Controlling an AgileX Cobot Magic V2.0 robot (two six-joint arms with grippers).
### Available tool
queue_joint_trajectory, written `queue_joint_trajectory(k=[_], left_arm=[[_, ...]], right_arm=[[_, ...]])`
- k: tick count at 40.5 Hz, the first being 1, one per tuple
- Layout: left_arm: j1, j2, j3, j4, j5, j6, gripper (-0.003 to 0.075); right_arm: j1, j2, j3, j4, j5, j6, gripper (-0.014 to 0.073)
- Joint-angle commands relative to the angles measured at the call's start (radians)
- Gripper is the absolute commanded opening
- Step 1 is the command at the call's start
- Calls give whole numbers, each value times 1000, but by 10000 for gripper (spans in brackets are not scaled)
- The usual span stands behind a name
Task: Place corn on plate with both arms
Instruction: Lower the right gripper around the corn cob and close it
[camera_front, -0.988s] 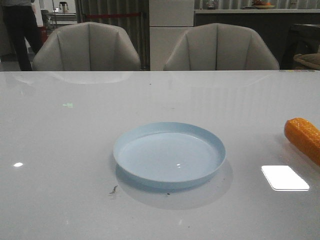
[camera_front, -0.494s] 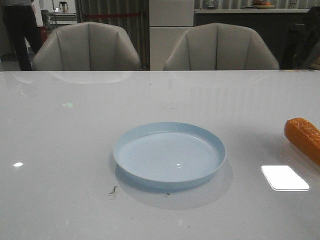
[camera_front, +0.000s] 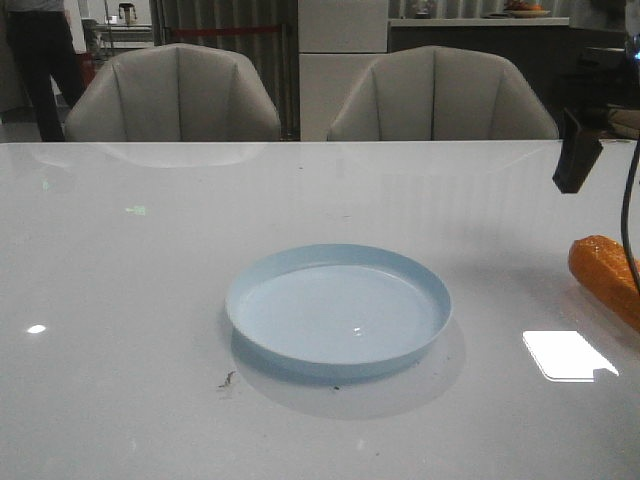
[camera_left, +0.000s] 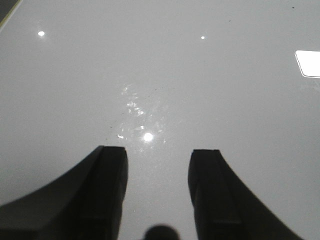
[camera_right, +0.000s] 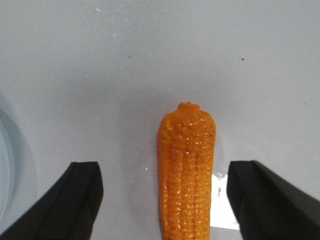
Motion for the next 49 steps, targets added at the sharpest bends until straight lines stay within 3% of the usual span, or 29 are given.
queue_joint_trajectory(k=[1,29,34,41,49], left_arm=[[4,-15,-28,-7,-63,-14,368],[4,-15,-28,-7,-63,-14,368],[4,-15,-28,-7,-63,-14,368],[4,-15,-28,2,-63,-14,368],[4,-15,-28,2,-68,-14,368]], right_arm=[[-7,-7,-36,-5,-9,5,615],[-7,142,-36,-32,-57,5,608],[-7,142,-36,-33,-52,4,503],[-7,142,-36,-58,-55,3,248],[-4,142,-111,-64,-34,3,226]])
